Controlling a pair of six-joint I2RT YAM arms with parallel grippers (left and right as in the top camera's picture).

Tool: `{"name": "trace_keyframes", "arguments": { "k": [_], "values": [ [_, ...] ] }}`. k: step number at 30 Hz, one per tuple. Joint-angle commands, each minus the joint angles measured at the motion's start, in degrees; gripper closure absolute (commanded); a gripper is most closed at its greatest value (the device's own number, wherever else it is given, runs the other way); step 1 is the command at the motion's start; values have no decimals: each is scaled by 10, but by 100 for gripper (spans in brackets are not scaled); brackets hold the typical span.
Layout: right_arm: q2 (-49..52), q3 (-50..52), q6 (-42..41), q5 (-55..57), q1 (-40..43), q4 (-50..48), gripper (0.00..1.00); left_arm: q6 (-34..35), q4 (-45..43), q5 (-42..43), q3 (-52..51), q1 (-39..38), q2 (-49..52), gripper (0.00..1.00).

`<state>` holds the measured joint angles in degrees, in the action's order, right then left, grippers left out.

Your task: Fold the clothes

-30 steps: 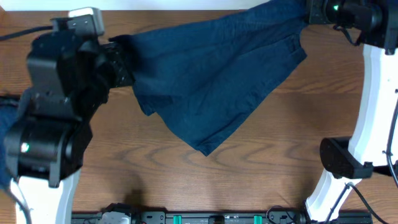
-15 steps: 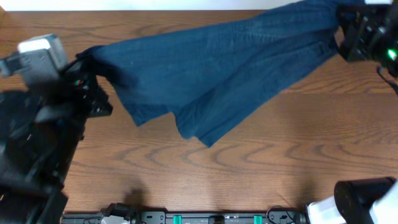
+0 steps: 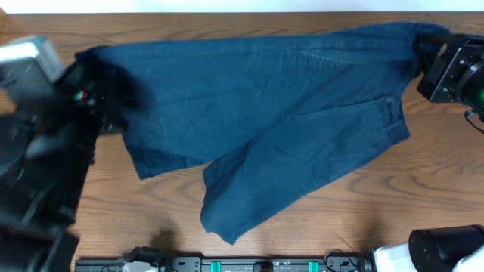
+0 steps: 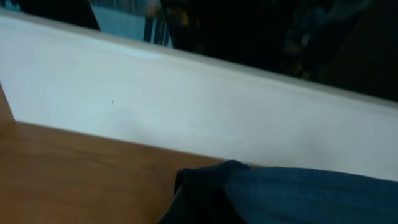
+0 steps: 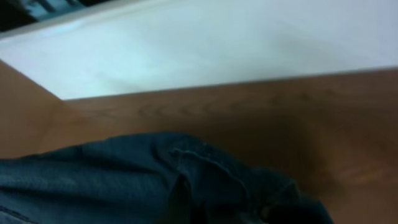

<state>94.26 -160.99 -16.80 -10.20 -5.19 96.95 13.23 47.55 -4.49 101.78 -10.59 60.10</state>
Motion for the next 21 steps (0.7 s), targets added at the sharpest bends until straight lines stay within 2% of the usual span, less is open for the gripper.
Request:
{"name": "trace_keyframes", "arguments": {
  "k": [1, 12, 17, 21],
  "values": [
    [36, 0, -17, 109, 3, 3, 99, -7, 0, -64, 8, 9, 61, 94],
    [196, 44, -24, 109, 3, 2, 99, -5, -7, -4, 9, 9, 298, 94],
    [270, 44, -12, 111, 3, -6, 99, -5, -27, -4, 8, 9, 388, 94],
    [307, 44, -8, 117, 5, -15, 99, 2, -35, 32, 8, 9, 434, 94]
  ]
}}
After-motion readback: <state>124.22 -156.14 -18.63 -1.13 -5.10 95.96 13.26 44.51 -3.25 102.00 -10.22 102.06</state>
